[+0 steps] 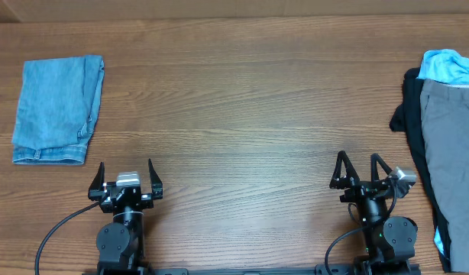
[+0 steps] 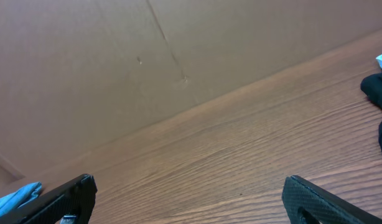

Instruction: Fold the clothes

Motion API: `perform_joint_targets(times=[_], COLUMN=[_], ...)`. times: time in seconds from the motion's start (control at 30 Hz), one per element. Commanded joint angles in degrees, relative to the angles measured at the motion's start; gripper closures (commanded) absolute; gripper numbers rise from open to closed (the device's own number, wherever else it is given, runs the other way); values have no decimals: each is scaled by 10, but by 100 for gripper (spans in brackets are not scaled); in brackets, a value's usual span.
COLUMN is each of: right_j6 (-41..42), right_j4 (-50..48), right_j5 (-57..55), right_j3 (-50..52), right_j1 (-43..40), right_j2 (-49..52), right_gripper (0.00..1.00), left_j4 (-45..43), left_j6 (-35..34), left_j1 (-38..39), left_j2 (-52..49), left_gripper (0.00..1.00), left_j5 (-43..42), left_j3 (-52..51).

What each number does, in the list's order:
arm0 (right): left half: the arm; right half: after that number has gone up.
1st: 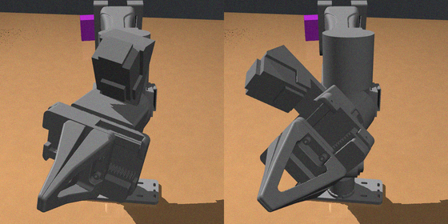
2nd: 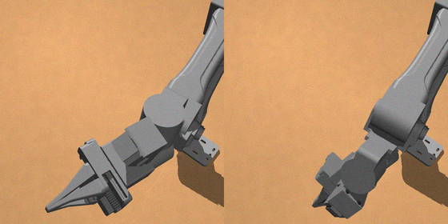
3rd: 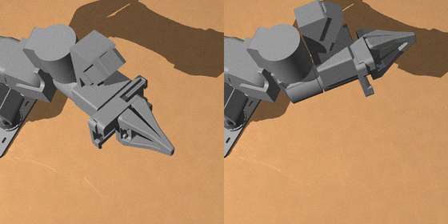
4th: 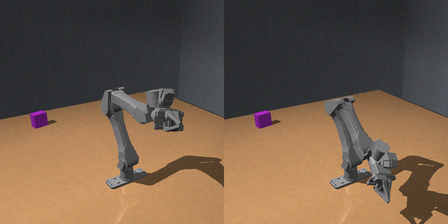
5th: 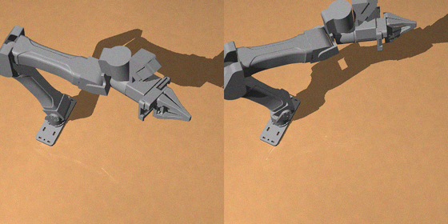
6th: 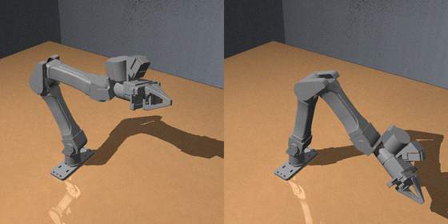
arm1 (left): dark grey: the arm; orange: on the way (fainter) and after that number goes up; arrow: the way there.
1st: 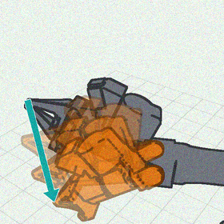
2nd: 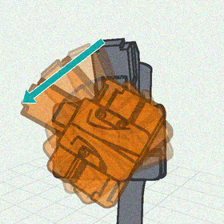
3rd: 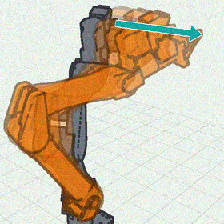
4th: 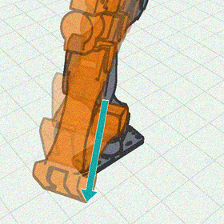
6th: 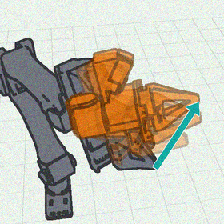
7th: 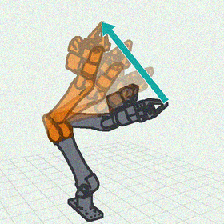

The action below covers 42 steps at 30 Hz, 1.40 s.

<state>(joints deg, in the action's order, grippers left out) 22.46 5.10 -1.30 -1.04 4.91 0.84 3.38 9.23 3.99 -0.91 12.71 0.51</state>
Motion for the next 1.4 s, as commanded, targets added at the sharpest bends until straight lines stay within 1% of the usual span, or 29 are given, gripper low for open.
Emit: perform_joint_targets(times=[0.0, 1.0, 1.1, 1.13, 1.2, 1.27, 1.37], right_j6=[0, 0, 2, 3, 7, 7, 7], right_j4=[-4, -4, -10, -16, -41, -33, -2], right_j5=[3, 3, -31, -30, 13, 37, 13], right_j3=[6, 6, 6, 6, 4, -15, -83], right_j1=[-2, -2, -2, -2, -2, -2, -2], right_j2=[-6, -6, -6, -6, -6, -6, -2], right_gripper=[0, 0, 0, 0, 0, 0, 0], left_j4=[-3, -3, -3, -3, -3, -3, -3], left_j6=[10, 11, 11, 11, 11, 11, 11], left_j1=[-3, -3, -3, -3, -3, -3, -3], left_j2=[5, 5, 5, 5, 5, 5, 5], left_gripper=[0, 0, 0, 0, 0, 0, 0], left_j5=[12, 12, 12, 12, 12, 12, 12], left_j3=[-2, -2, -2, -2, -2, -2, -2])
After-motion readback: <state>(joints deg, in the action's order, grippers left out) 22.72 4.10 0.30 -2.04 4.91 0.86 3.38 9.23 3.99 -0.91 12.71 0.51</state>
